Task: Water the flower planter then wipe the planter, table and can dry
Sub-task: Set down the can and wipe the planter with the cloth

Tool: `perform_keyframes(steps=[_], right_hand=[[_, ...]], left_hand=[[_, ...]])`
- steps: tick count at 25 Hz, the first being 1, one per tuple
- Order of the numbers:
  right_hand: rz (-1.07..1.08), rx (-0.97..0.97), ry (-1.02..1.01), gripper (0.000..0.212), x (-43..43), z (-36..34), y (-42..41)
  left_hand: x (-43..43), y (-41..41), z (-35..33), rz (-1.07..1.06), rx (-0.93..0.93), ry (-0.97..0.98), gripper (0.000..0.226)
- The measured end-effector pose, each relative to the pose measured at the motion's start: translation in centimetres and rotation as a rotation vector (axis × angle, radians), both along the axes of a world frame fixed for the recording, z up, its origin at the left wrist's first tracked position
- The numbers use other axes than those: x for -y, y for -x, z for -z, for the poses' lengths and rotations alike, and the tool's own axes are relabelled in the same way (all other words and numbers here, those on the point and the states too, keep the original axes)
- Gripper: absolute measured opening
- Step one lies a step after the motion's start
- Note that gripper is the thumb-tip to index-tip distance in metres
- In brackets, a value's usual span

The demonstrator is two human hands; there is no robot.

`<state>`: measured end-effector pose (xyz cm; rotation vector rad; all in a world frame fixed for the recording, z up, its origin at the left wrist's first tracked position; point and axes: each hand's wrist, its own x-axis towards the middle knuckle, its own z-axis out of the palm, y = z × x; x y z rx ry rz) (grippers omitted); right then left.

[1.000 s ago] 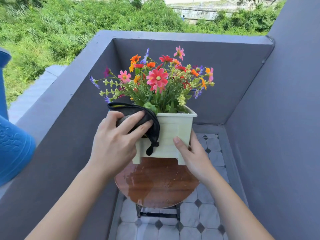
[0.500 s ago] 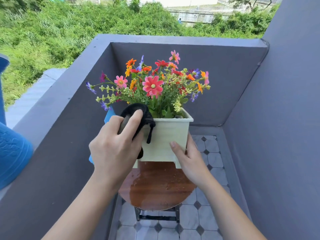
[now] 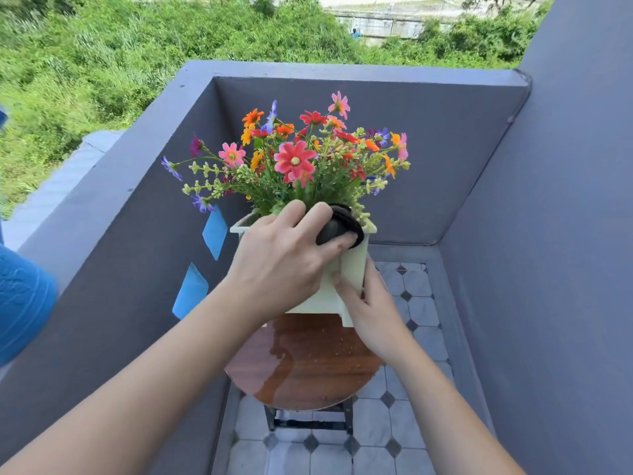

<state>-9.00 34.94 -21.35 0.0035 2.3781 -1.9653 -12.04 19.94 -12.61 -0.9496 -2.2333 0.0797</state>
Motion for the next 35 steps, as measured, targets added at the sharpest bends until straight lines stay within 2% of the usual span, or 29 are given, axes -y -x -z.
perform_keyframes(steps=[3,7,12,14,18,23,27,29,31,33,35], right_hand=[[0.007,-0.005,-0.029,0.059,0.2,0.0,0.1],[0.008,-0.004,-0.038,0.055,0.2,0.2,0.1],[-0.019,0.021,-0.036,0.063,-0.2,0.5,0.5],[-0.016,0.024,-0.037,0.068,-0.2,0.6,0.6],[-0.013,0.031,-0.057,0.065,-0.4,0.4,0.7],[-0.021,0.016,-0.046,0.071,-0.5,0.7,0.4],[-0.016,-0.009,-0.034,0.063,-0.8,1.1,0.1],[-0.027,0.000,-0.030,0.062,-0.8,1.2,-0.2],[-0.031,0.000,-0.034,0.061,-0.7,1.2,-0.5],[-0.028,0.006,-0.042,0.061,-0.7,1.2,-0.8],[-0.009,0.017,-0.041,0.062,-0.5,1.0,-1.0]], left_hand=[[0.5,0.1,0.6,-0.015,-0.003,0.002,0.044],[-0.2,0.3,1.3,0.012,-0.071,0.100,0.049],[3.2,-1.1,3.8,-0.163,-0.102,0.110,0.053],[3.8,-2.4,5.9,-0.206,-0.086,0.094,0.053],[3.5,-5.8,9.5,-0.107,0.045,0.248,0.061],[3.6,-5.6,9.4,-0.303,0.039,-0.040,0.049],[3.3,-7.2,10.8,-0.260,0.094,0.057,0.050],[4.5,-6.8,10.1,-0.342,0.101,-0.072,0.050],[4.8,-6.1,9.2,-0.458,0.160,-0.396,0.049],[4.1,-6.0,8.6,-0.418,0.449,-0.780,0.056],[2.8,-6.6,8.7,-0.316,0.742,-1.006,0.062]])
